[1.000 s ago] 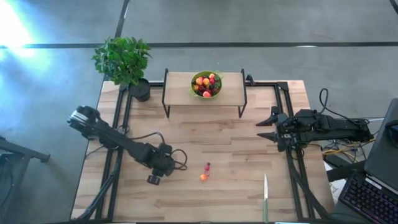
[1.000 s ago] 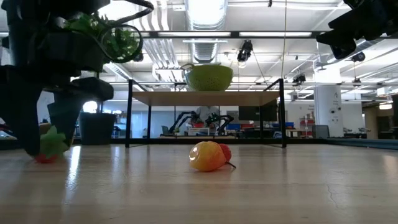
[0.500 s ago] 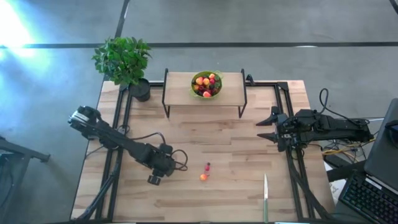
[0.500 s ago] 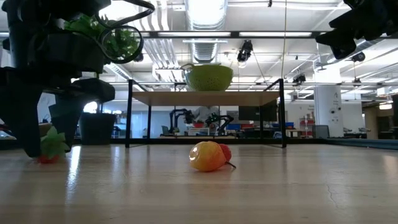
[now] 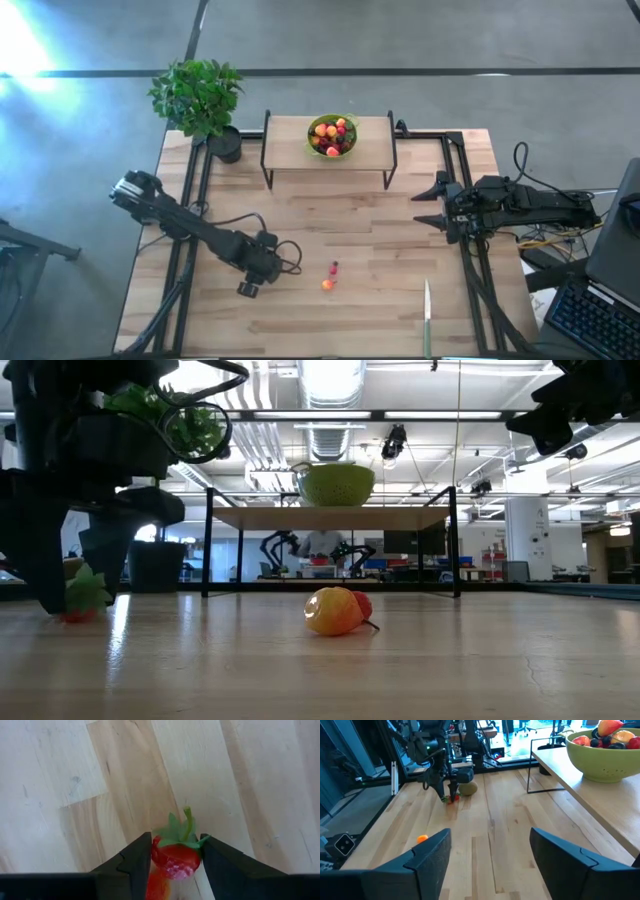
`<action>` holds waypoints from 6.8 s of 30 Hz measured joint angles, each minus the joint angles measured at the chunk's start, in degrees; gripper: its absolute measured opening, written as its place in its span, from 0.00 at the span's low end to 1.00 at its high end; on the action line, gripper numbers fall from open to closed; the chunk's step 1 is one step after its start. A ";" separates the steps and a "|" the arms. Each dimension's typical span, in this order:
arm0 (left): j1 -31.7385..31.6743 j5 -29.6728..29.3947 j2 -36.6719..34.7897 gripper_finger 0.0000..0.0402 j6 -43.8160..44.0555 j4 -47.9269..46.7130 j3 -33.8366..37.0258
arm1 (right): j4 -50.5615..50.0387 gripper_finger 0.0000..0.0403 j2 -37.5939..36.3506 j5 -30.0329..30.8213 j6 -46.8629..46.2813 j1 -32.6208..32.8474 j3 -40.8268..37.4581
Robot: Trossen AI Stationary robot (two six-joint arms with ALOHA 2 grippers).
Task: Pick & Place Fruit
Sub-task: Put the red strawberry into the green strainer bowl on the shelf
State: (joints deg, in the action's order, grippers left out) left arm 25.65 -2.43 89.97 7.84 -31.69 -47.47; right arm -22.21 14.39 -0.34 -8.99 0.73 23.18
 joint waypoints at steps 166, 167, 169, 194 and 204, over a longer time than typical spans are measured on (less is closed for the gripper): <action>-9.62 -4.12 0.20 0.01 -9.22 13.38 2.54 | -0.01 0.10 0.00 0.01 0.00 0.00 0.00; -9.76 -4.24 0.20 0.01 -9.20 13.75 2.54 | -0.01 0.10 0.00 -0.02 0.00 0.02 0.00; -10.34 -5.26 0.18 0.01 -9.12 14.42 2.22 | -0.02 0.10 0.00 -0.01 0.00 0.01 0.00; -29.90 -11.09 -0.11 0.01 -18.22 21.58 -25.97 | -0.01 0.28 0.00 -0.02 0.00 0.00 0.00; -37.97 -11.07 -0.07 0.00 -19.28 21.44 -35.11 | -0.01 0.36 0.01 -0.02 0.00 0.01 0.00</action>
State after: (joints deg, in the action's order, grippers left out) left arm -12.32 -13.50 89.91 -11.45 -10.25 -82.59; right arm -22.22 14.40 -0.36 -8.99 0.74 23.18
